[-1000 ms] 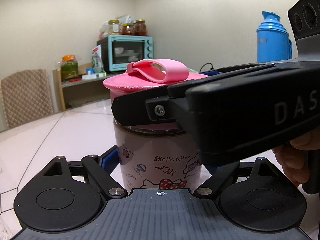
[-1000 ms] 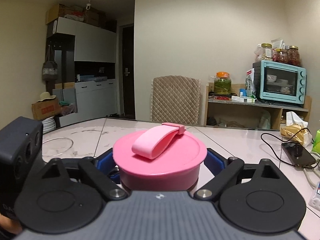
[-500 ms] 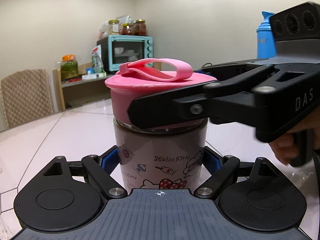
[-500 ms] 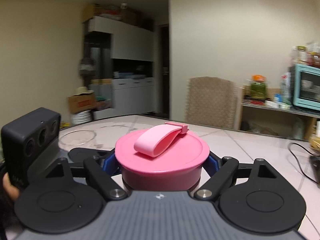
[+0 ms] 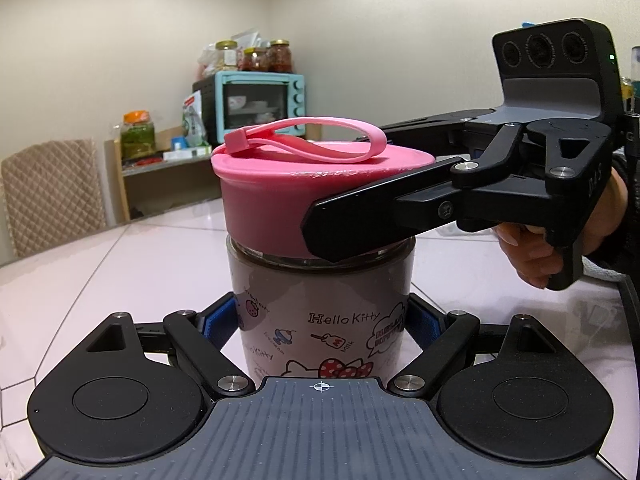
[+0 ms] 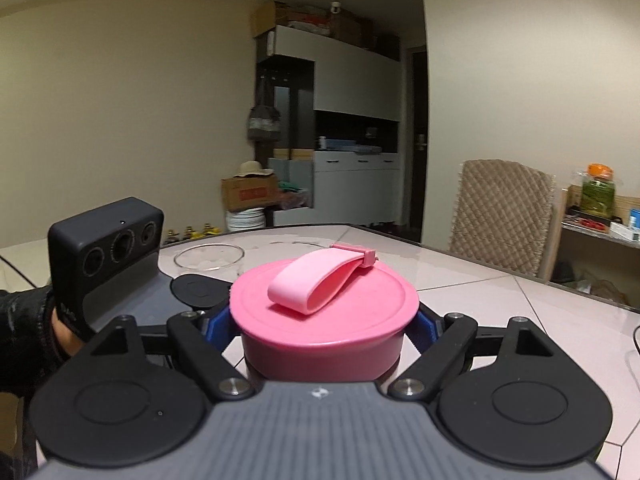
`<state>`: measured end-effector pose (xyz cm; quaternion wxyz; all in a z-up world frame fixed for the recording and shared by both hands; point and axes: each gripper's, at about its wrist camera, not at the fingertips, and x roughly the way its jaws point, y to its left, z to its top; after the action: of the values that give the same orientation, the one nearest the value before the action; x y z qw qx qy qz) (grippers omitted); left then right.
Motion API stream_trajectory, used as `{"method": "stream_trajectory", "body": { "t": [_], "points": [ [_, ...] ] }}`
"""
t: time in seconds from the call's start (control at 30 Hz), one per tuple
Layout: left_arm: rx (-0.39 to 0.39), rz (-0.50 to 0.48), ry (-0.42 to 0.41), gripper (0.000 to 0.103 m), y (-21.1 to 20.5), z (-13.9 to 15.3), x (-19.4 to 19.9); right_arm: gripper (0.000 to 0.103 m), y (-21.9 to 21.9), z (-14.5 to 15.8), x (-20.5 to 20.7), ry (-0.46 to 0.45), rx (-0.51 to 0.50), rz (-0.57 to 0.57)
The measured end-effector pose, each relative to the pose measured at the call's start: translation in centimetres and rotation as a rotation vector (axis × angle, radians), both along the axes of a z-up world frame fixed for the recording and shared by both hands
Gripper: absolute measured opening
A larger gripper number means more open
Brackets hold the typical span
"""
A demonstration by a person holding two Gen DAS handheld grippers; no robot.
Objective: Unscrew bottle cap and pour
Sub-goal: 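Regrip the pink lid with the right tool and twist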
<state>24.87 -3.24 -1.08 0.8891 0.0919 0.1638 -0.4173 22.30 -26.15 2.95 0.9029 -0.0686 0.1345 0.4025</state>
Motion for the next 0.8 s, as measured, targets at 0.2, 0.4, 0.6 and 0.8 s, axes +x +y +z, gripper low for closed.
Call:
{"method": "stream_trajectory", "body": {
  "t": [0.2,0.4,0.6,0.8],
  "points": [
    [0.0,0.0,0.001,0.09,0.0,-0.1,0.3,0.085,-0.2,0.3,0.1,-0.001,0.001,0.027],
    [-0.002,0.0,0.003,0.09,0.1,0.0,0.8,0.089,-0.2,0.6,-0.3,0.003,-0.006,0.002],
    [-0.002,-0.001,0.002,0.09,0.1,0.0,0.5,0.099,-0.5,1.3,-2.8,-0.003,0.007,-0.16],
    [-0.003,-0.001,0.003,0.09,0.2,0.1,0.7,0.101,0.6,0.5,-5.0,-0.024,0.019,-0.324]
  ]
}}
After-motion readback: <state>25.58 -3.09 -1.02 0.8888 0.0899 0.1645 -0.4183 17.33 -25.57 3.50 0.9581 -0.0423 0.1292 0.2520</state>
